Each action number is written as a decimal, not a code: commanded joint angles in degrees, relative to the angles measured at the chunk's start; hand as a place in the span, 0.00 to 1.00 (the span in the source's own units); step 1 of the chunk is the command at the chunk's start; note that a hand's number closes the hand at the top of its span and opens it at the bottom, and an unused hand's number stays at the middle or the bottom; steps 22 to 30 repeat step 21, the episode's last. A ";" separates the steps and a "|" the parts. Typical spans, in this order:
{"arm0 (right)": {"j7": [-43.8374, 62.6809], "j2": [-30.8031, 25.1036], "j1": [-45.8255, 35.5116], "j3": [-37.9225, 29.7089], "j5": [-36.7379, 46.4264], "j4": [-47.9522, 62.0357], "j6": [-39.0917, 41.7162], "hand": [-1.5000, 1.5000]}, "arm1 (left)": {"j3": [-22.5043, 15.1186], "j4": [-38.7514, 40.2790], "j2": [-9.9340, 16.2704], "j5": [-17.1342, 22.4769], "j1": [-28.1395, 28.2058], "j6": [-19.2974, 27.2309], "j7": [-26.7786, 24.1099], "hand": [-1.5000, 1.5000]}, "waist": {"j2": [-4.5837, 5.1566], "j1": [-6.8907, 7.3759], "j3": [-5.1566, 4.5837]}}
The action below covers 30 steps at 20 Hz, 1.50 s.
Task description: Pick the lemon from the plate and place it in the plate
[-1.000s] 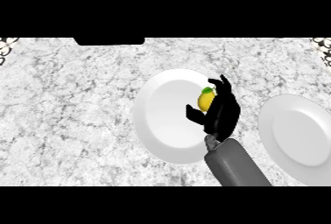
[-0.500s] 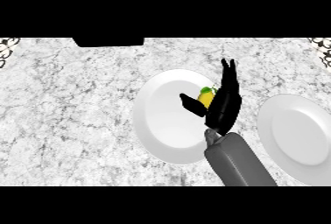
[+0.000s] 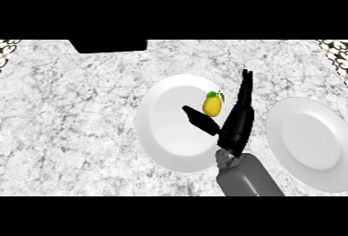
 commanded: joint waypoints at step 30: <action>-11.65 -7.76 25.96 21.59 -8.06 -14.01 -1.66 0.00 | 5.17 -2.69 0.09 1.29 -15.76 1.84 -5.29 0.50 | -0.59 -4.58 -0.88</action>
